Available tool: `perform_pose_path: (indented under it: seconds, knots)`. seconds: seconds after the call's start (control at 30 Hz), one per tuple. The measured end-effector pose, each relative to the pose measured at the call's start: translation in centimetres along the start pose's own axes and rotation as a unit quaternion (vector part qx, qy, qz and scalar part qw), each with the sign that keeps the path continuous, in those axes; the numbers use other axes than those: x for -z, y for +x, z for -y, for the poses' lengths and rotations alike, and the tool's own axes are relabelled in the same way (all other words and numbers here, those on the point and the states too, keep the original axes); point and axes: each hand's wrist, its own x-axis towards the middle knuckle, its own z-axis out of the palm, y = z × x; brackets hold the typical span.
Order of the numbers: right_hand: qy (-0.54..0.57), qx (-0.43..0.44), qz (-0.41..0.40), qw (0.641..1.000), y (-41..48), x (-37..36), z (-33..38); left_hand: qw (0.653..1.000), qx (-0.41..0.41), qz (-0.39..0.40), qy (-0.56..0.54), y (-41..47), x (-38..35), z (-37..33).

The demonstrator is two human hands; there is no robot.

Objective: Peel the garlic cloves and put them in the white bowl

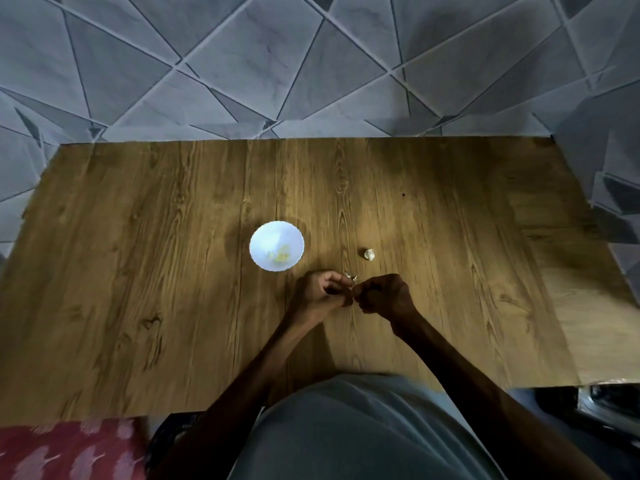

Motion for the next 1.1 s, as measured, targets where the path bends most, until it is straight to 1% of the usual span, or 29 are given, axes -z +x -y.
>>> perform_pose_path:
  seconds: [0.1, 0.2, 0.27, 0.4, 0.47, 0.53, 0.57, 0.63, 0.7, 0.73, 0.77, 0.83, 0.9, 0.97, 1.1]
  knots:
    - [0.098, -0.103, -0.018, 0.99, 0.4, 0.0, 0.4, 0.999, -0.036, -0.011, 0.038, -0.1, -0.7, 0.1]
    - [0.149, -0.194, 0.012, 0.969, 1.0, 0.1, 0.5, 0.996, -0.057, -0.01, 0.069, -0.2, -0.8, 0.6]
    - [0.199, -0.23, 0.024, 0.952, 1.1, 0.1, 0.6, 0.994, -0.067, -0.01, 0.088, -0.3, -0.8, 0.7]
    - [0.297, -0.303, 0.067, 0.903, 1.3, -0.1, 0.6, 0.99, -0.084, -0.015, 0.113, -0.4, -0.6, 0.7]
    - [0.31, -0.317, 0.085, 0.892, 1.5, 0.1, 0.5, 0.988, -0.089, -0.015, 0.126, -0.4, -0.4, 0.8]
    - [0.312, -0.315, 0.098, 0.891, 1.3, 0.2, 0.6, 0.989, -0.085, -0.011, 0.123, -0.3, -0.3, 0.9]
    - [0.301, -0.301, 0.099, 0.9, 1.0, 0.2, 0.7, 0.99, -0.079, -0.011, 0.115, -0.3, -0.3, 0.9]
    - [0.249, -0.23, 0.077, 0.938, 0.4, 0.2, 0.7, 0.994, -0.059, -0.02, 0.085, -0.4, -0.2, 0.6]
    - [0.174, -0.104, 0.048, 0.978, 0.0, 0.2, 0.3, 0.999, -0.022, -0.032, 0.021, -0.4, 0.0, 0.4]
    - [0.116, -0.036, 0.035, 0.992, -0.1, 0.2, 0.1, 0.999, 0.005, -0.035, -0.027, -0.5, 0.0, 0.1]
    - [0.051, 0.026, 0.019, 0.998, -0.1, 0.1, -0.2, 0.996, 0.03, -0.034, -0.076, -0.6, 0.0, -0.1]
    - [-0.054, 0.125, -0.011, 0.991, 0.2, -0.1, -0.8, 0.985, 0.072, -0.025, -0.156, -0.4, 0.1, -0.2]
    - [-0.106, 0.19, -0.029, 0.976, 0.4, -0.3, -0.9, 0.978, 0.099, -0.018, -0.184, -0.2, 0.4, -0.3]
    - [-0.131, 0.222, -0.042, 0.965, 0.5, -0.3, -0.9, 0.972, 0.128, -0.009, -0.195, 0.0, 0.5, -0.2]
    - [-0.137, 0.244, -0.047, 0.959, 0.5, -0.1, -1.0, 0.952, 0.177, 0.0, -0.25, 0.1, 0.3, -0.3]
